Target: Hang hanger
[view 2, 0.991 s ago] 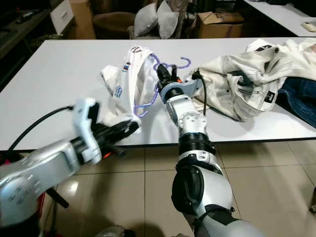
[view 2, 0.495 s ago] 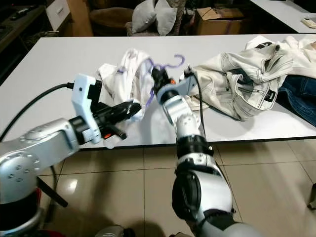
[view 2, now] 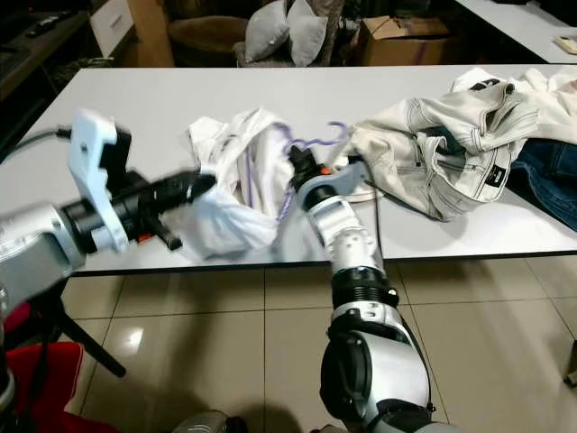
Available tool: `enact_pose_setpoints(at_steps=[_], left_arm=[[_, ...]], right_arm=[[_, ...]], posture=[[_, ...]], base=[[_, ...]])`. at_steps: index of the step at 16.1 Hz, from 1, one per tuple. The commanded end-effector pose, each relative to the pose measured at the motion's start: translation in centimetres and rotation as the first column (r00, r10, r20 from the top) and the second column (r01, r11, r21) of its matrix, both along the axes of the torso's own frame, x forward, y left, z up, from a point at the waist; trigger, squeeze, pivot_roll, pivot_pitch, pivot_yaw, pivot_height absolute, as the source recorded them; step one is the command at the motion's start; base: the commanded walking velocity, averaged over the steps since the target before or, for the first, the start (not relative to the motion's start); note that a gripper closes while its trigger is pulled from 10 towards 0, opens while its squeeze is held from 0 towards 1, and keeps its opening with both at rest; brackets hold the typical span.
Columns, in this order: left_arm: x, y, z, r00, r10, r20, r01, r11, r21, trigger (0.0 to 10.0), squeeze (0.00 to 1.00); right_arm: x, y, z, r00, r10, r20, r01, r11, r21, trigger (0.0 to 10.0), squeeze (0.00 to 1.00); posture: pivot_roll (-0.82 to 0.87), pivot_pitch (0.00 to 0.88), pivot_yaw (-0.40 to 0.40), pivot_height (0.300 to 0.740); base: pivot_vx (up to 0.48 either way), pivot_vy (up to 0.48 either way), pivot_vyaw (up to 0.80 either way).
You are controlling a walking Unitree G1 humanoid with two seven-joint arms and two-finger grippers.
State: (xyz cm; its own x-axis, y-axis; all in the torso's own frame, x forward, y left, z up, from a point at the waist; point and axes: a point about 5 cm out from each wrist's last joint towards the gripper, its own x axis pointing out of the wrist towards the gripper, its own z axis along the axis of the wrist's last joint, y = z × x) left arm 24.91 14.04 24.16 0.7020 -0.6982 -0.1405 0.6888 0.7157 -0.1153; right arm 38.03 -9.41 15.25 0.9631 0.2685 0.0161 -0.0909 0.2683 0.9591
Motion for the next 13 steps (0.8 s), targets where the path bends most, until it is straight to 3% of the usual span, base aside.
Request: enact_pose_setpoints(at_steps=[1,4,5,8,10,11,12,13], left_arm=[[-0.1,-0.2,0.0,1.000,-0.009,0.011,0.009,1.000,0.021,0.0,0.00],[-0.5,-1.2,-0.6,0.998,-0.059,-0.003,0.059,0.998,0.024,0.0,0.00],[-0.8,-2.6,-0.1,0.991,-0.132,0.024,0.133,0.991,-0.023,0.0,0.00],[-0.5,-3.9,2.2,0.976,-0.187,0.115,0.202,0.971,-0.131,0.0,0.00],[-0.1,-3.6,3.1,0.975,-0.169,0.147,0.193,0.966,-0.170,0.0,0.00],[2.0,-1.0,3.9,0.985,0.002,0.171,0.027,0.986,-0.165,0.0,0.00],[3.3,0.9,3.5,0.976,0.158,0.152,-0.138,0.981,-0.135,0.0,0.00],[3.9,2.0,3.0,0.961,0.242,0.132,-0.226,0.967,-0.120,0.0,0.00]], right_arm=[[0.3,0.1,1.4,0.999,-0.010,0.033,0.008,0.998,0.063,10.0,0.00],[0.6,0.3,2.5,0.998,0.001,0.068,-0.008,0.995,0.096,10.0,0.00],[0.8,0.7,2.6,0.999,0.005,0.053,-0.010,0.996,0.093,10.0,0.00],[0.4,2.4,1.8,0.998,0.061,0.028,-0.061,0.998,0.000,10.0,0.00],[0.2,2.8,1.4,0.996,0.084,0.017,-0.084,0.996,-0.044,10.0,0.00],[-0.3,2.5,0.8,0.994,0.110,0.008,-0.109,0.989,-0.102,10.0,0.00],[-0.7,1.7,0.9,0.994,0.105,0.012,-0.103,0.987,-0.121,10.0,0.00],[-0.9,1.2,1.0,0.995,0.101,0.015,-0.099,0.987,-0.126,10.0,0.00]], posture=[[0.01,0.000,0.039,0.740],[0.01,0.000,0.036,0.740],[0.02,0.000,0.034,0.740],[0.02,0.000,0.029,0.740],[0.02,0.000,0.029,0.740],[0.03,0.000,0.030,0.740],[0.02,0.000,0.030,0.740],[0.02,0.000,0.030,0.740]], base=[[0.000,0.000,0.00],[0.000,0.000,0.00],[0.000,0.000,0.00],[0.000,0.000,0.00],[0.000,0.000,0.00],[0.000,0.000,0.00],[0.000,0.000,0.00],[0.000,0.000,0.00]])
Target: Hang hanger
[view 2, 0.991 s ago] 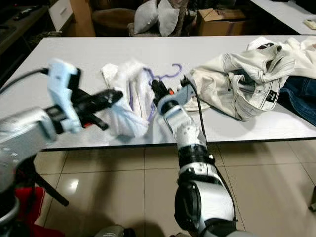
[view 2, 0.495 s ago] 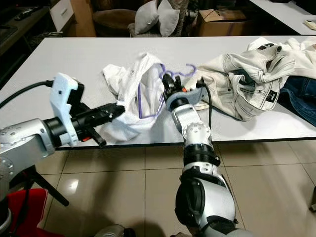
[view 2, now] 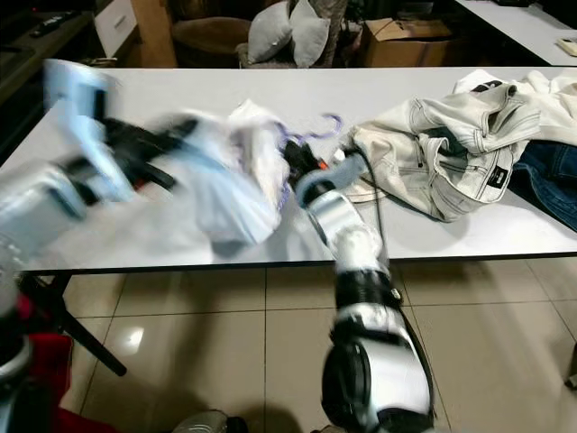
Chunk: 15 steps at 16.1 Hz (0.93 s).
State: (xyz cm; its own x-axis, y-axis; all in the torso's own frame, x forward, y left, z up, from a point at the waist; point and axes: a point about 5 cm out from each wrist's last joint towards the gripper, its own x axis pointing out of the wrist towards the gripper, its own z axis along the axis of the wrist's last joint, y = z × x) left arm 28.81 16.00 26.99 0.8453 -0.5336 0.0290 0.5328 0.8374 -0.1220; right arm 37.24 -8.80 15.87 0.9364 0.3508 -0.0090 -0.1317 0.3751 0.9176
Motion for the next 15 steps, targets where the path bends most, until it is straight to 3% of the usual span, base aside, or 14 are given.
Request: enact_pose_setpoints(at_steps=[1,2,3,4,5,6,7,13,14,15], left_arm=[[0.6,1.2,-0.7,0.996,0.092,-0.017,-0.091,0.996,0.015,0.0,0.00],[1.3,2.3,-3.5,0.981,0.171,-0.087,-0.168,0.985,0.045,0.0,0.00],[1.5,2.3,-4.8,0.976,0.184,-0.114,-0.177,0.981,0.074,0.1,0.00],[1.6,2.2,-6.0,0.972,0.194,-0.133,-0.182,0.978,0.102,4.4,0.00],[1.3,1.5,-6.6,0.977,0.154,-0.148,-0.143,0.986,0.085,4.9,0.00],[0.9,0.5,-6.8,0.983,0.100,-0.156,-0.094,0.995,0.041,1.6,0.00],[0.8,0.2,-7.1,0.983,0.095,-0.159,-0.091,0.995,0.031,0.0,0.00],[1.2,1.1,-7.7,0.981,0.137,-0.138,-0.129,0.989,0.070,0.0,0.00],[1.1,1.3,-8.8,0.969,0.151,-0.195,-0.132,0.985,0.108,10.0,0.00],[0.6,1.6,-10.5,0.953,0.152,-0.260,-0.116,0.982,0.149,10.0,0.00]], right_arm=[[-0.5,0.0,0.7,1.000,0.024,0.015,-0.024,1.000,-0.010,10.0,0.00],[-1.6,-0.8,1.6,0.998,0.050,0.033,-0.049,0.998,-0.029,10.0,0.00],[-2.2,-1.0,1.9,0.998,0.054,0.035,-0.053,0.998,-0.031,10.0,0.00],[-2.6,-1.3,2.1,0.998,0.052,0.034,-0.050,0.998,-0.036,10.0,0.00],[-2.9,-1.5,2.3,0.998,0.046,0.033,-0.045,0.998,-0.035,10.0,0.00],[-3.1,-1.8,2.3,0.999,0.032,0.029,-0.031,0.999,-0.033,10.0,0.00],[-3.4,-2.0,2.3,0.999,0.025,0.021,-0.024,0.999,-0.032,10.0,0.00],[-3.7,-2.2,2.3,1.000,0.019,-0.014,-0.019,0.999,-0.025,10.0,0.00],[-3.6,-2.1,2.5,1.000,0.021,-0.010,-0.021,0.999,-0.029,10.0,0.00],[-3.4,-2.1,2.6,1.000,0.016,-0.007,-0.016,0.999,-0.031,10.0,0.00]], posture=[[0.02,0.000,0.032,0.740],[0.01,0.000,0.030,0.740],[0.00,0.000,0.032,0.740],[-0.01,0.000,0.036,0.740],[-0.02,0.000,0.039,0.740],[-0.03,0.000,0.041,0.740],[-0.03,0.000,0.041,0.740],[-0.02,0.000,0.029,0.740],[-0.02,0.000,0.029,0.740],[-0.02,0.000,0.026,0.740]], base=[[0.000,0.000,0.00],[0.000,0.000,0.00],[0.000,0.000,0.00],[0.000,0.000,0.00],[0.000,0.000,0.00],[0.000,0.000,0.00],[0.000,0.000,0.00],[0.000,0.000,0.00],[0.000,0.000,0.00],[0.000,0.000,0.00]])
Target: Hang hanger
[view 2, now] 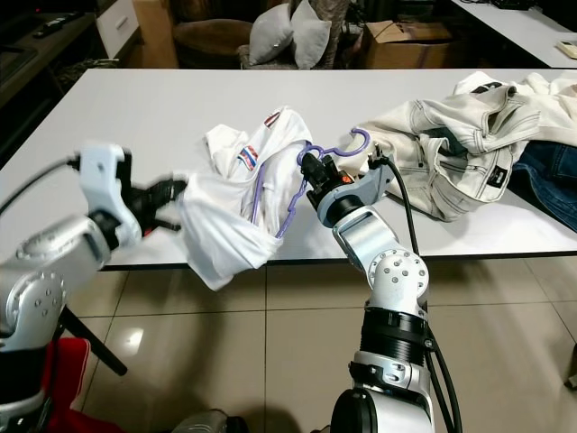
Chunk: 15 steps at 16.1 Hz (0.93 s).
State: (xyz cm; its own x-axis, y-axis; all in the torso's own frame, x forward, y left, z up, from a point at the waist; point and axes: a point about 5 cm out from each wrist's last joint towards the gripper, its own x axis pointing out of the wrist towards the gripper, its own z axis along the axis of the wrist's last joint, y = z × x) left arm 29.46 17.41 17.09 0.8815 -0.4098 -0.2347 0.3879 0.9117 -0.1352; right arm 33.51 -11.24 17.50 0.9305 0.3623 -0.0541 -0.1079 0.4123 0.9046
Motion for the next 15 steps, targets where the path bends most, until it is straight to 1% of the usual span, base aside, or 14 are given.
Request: enact_pose_setpoints(at_steps=[1,2,3,4,5,6,7,9,10,11,12,13,14,15], left_arm=[[-0.3,0.7,-1.6,0.998,0.013,-0.065,-0.010,0.998,0.054,10.0,1.00],[-0.7,1.1,-2.2,0.996,0.012,-0.083,-0.005,0.996,0.085,10.0,1.00],[-1.4,1.1,-2.4,0.996,-0.010,-0.093,0.017,0.997,0.074,10.0,1.00],[-2.2,1.0,-2.3,0.994,-0.047,-0.102,0.052,0.998,0.046,10.0,1.00],[-2.8,1.0,-2.5,0.991,-0.070,-0.117,0.075,0.996,0.041,10.0,1.00],[-3.4,1.2,-2.8,0.989,-0.076,-0.129,0.082,0.996,0.040,10.0,1.00],[-3.8,1.8,-2.8,0.990,-0.060,-0.125,0.064,0.998,0.029,10.0,1.00],[-4.5,2.6,-2.5,0.994,-0.050,-0.097,0.050,0.999,-0.004,10.0,1.00],[-4.7,3.0,-2.1,0.998,-0.020,-0.061,0.020,1.000,-0.010,10.0,1.00],[-5.3,3.8,-1.4,0.999,0.042,0.007,-0.042,0.999,-0.026,10.0,1.00],[-6.7,4.2,-1.3,0.993,0.113,0.034,-0.111,0.992,-0.055,10.0,0.00],[-7.3,4.1,-1.3,0.988,0.147,0.045,-0.144,0.988,-0.061,10.0,0.00],[-8.1,3.8,-1.6,0.981,0.187,0.052,-0.184,0.981,-0.061,10.0,0.00],[-8.9,3.4,-1.9,0.979,0.198,0.045,-0.196,0.980,-0.045,10.0,0.00]], right_arm=[[0.4,0.2,1.1,1.000,-0.008,0.029,0.007,1.000,0.004,10.0,0.00],[0.5,0.0,1.2,0.999,-0.017,0.034,0.017,1.000,-0.003,10.0,0.00],[0.6,-0.5,1.4,0.999,-0.029,0.041,0.029,1.000,-0.012,10.0,0.00],[0.6,-0.9,1.5,0.998,-0.029,0.052,0.031,0.999,-0.029,10.0,0.00],[0.7,-1.3,1.5,0.998,-0.031,0.062,0.035,0.997,-0.067,10.0,0.00],[0.9,-1.6,1.7,0.997,-0.041,0.070,0.044,0.998,-0.040,10.0,0.00],[1.1,-2.1,2.0,0.996,-0.046,0.080,0.049,0.998,-0.033,10.0,0.00],[1.3,-2.5,2.4,0.995,-0.053,0.083,0.055,0.998,-0.030,10.0,0.00],[1.2,-2.6,2.5,0.995,-0.042,0.092,0.051,0.995,-0.088,10.0,0.00],[0.8,-2.3,2.6,0.994,0.036,0.108,-0.013,0.978,-0.206,10.0,0.00],[-0.4,-1.9,2.7,0.977,0.163,0.137,-0.102,0.924,-0.368,10.0,0.00],[-1.0,-1.8,2.7,0.967,0.209,0.143,-0.134,0.903,-0.408,10.0,0.00],[-1.9,-1.5,2.8,0.949,0.271,0.162,-0.175,0.879,-0.444,10.0,0.00],[-2.5,-1.2,3.0,0.929,0.322,0.185,-0.203,0.857,-0.474,10.0,0.00]], posture=[[-0.02,0.000,0.025,0.740],[-0.02,0.000,0.025,0.740],[-0.02,0.000,0.021,0.740],[-0.01,0.000,0.017,0.740],[-0.01,0.000,0.015,0.740],[-0.01,0.000,0.013,0.740],[-0.01,0.000,0.006,0.740],[-0.01,0.000,0.003,0.740],[-0.01,0.000,0.003,0.740],[0.00,0.000,-0.001,0.740],[0.00,0.000,-0.006,0.740],[0.00,0.000,-0.009,0.740],[0.01,0.000,-0.015,0.740],[0.02,0.000,-0.032,0.740]], base=[[0.000,0.000,0.00],[0.000,0.000,0.00],[0.000,0.000,0.00],[0.000,0.000,0.00],[0.000,0.000,0.00],[0.000,0.000,0.00],[0.000,0.000,0.00],[0.000,0.000,0.00],[0.000,0.000,0.00],[0.000,0.000,0.00],[0.000,0.000,0.00],[0.000,0.000,0.00],[0.000,0.000,0.43],[0.000,0.000,0.80]])
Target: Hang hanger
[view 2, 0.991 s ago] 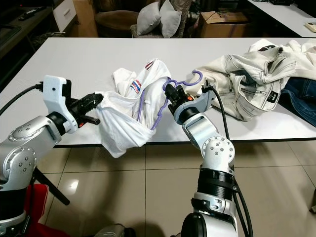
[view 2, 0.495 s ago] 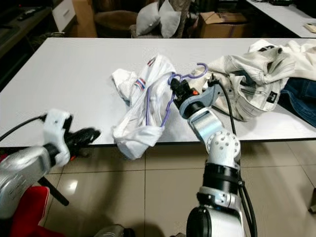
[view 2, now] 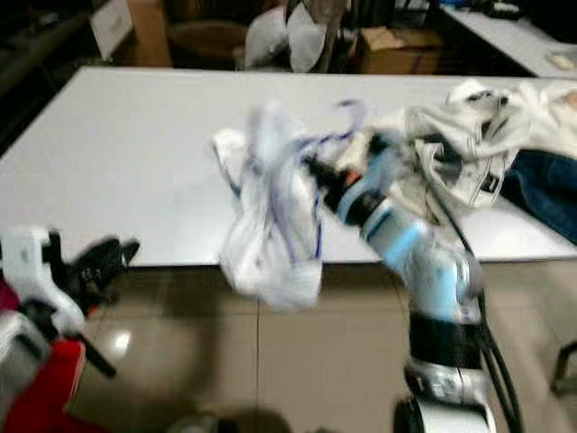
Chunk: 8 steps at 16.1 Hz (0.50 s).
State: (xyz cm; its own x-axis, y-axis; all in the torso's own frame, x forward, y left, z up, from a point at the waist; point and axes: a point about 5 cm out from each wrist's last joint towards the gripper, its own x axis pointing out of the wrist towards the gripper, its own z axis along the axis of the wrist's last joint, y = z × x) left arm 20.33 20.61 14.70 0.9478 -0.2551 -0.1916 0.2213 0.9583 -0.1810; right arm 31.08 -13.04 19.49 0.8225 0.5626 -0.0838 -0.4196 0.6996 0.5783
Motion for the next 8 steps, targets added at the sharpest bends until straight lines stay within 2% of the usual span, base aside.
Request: enact_pose_setpoints(at_steps=[1,3,4,5,8], left_arm=[[-0.5,-0.1,0.2,1.000,0.017,0.011,-0.018,0.999,0.037,10.0,0.00],[-1.6,-0.6,-0.1,0.999,0.031,0.006,-0.032,0.996,0.084,10.0,0.00],[-2.9,-1.1,-0.4,0.998,0.057,-0.008,-0.056,0.991,0.118,10.0,0.00],[-3.8,-1.1,-0.2,0.996,0.089,-0.013,-0.087,0.990,0.114,10.0,0.00],[-5.1,-1.2,0.5,0.996,0.091,-0.010,-0.088,0.985,0.150,10.0,0.00]], right_arm=[[-0.5,0.8,1.1,0.996,0.062,0.057,-0.060,0.998,-0.031,10.0,0.00],[-1.1,0.6,0.8,0.991,0.114,0.064,-0.109,0.991,-0.080,10.0,0.00],[-1.9,0.1,0.1,0.983,0.177,0.052,-0.171,0.979,-0.110,10.0,0.00],[-2.8,0.0,-0.5,0.970,0.242,0.035,-0.236,0.962,-0.138,10.0,0.00],[-4.4,-0.1,-1.2,0.939,0.344,-0.005,-0.340,0.925,-0.169,10.0,0.00]], posture=[[0.02,0.000,-0.039,0.740],[0.07,0.000,-0.102,0.740],[0.10,0.007,-0.125,0.740],[0.13,0.023,-0.147,0.740],[0.16,0.064,-0.167,0.740]], base=[[0.000,0.000,0.80],[0.000,0.000,0.80],[0.000,0.000,0.80],[0.000,0.000,0.80],[0.000,0.000,0.80]])
